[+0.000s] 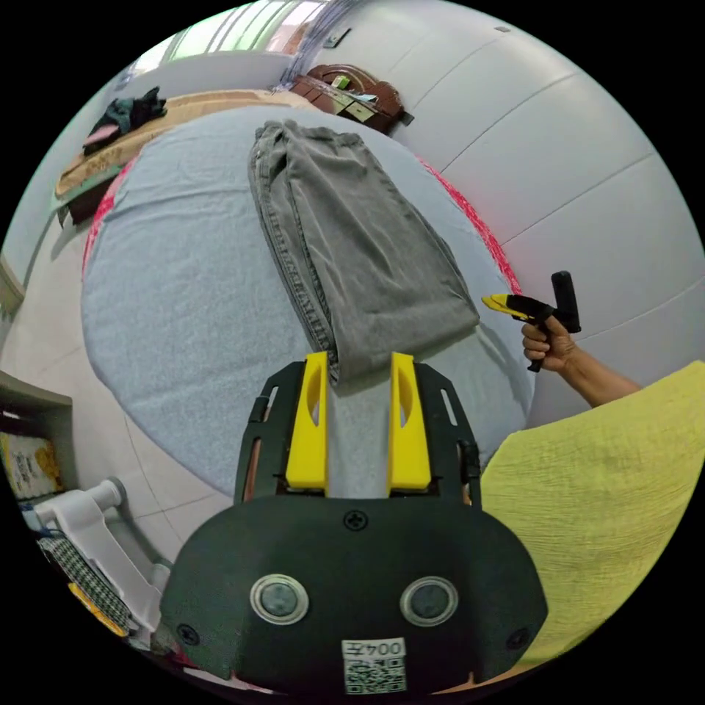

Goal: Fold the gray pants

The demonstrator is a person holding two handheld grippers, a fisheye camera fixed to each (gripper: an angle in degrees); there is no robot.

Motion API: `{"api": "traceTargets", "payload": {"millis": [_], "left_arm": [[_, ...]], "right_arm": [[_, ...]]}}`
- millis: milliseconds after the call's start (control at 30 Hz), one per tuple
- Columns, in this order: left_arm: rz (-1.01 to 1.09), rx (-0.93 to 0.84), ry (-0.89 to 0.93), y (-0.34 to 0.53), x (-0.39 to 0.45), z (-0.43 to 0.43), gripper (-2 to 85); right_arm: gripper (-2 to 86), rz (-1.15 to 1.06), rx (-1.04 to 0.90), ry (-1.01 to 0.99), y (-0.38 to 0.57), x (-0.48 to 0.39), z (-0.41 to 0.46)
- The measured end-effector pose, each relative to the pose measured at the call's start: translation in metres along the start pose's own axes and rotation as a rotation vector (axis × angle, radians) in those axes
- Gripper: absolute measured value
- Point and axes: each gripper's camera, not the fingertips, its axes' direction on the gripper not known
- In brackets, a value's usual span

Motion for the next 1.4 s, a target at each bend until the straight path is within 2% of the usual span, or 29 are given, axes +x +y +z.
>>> {"api": "traceTargets", "payload": {"millis": [200, 367, 500, 700, 833, 967, 1233, 1400], "left_arm": [[0.052, -0.050, 0.029, -0.009, 0.017, 0.017, 11.2], [0.048, -0.081, 0.021, 0.003, 0.033, 0.036, 8.8], [0.124, -0.008, -0.083, 0.021, 0.073, 0.034, 6.1], [0.318, -0.018, -0.290, 0.044, 0.133, 0.057, 6.4], [0.377, -0.018, -0.309, 0.052, 0.142, 0.066, 7.2], [0.371, -0.006, -0.227, 0.060, 0.124, 0.068, 8.8], [0.302, 0.014, 0.076, 0.040, 0.043, 0.051, 13.3], [0.293, -0.158, 0.289, 0.001, -0.003, 0.097, 14.6]], "right_arm": [[10.3, -0.131, -0.030, 0.009, -0.032, -0.066, 0.038], [8.8, -0.172, -0.145, -0.002, -0.062, -0.136, 0.109], [9.0, -0.173, -0.223, 0.044, -0.086, -0.191, 0.168], [11.4, -0.202, -0.326, 0.161, -0.122, -0.273, 0.278], [8.8, -0.229, -0.382, 0.278, -0.137, -0.307, 0.342], [1.6, -0.281, -0.452, 0.435, -0.135, -0.313, 0.378], [0.3, -0.241, -0.314, 0.246, -0.129, -0.305, 0.341], [1.8, -0.244, -0.257, 0.172, -0.126, -0.302, 0.325]]}}
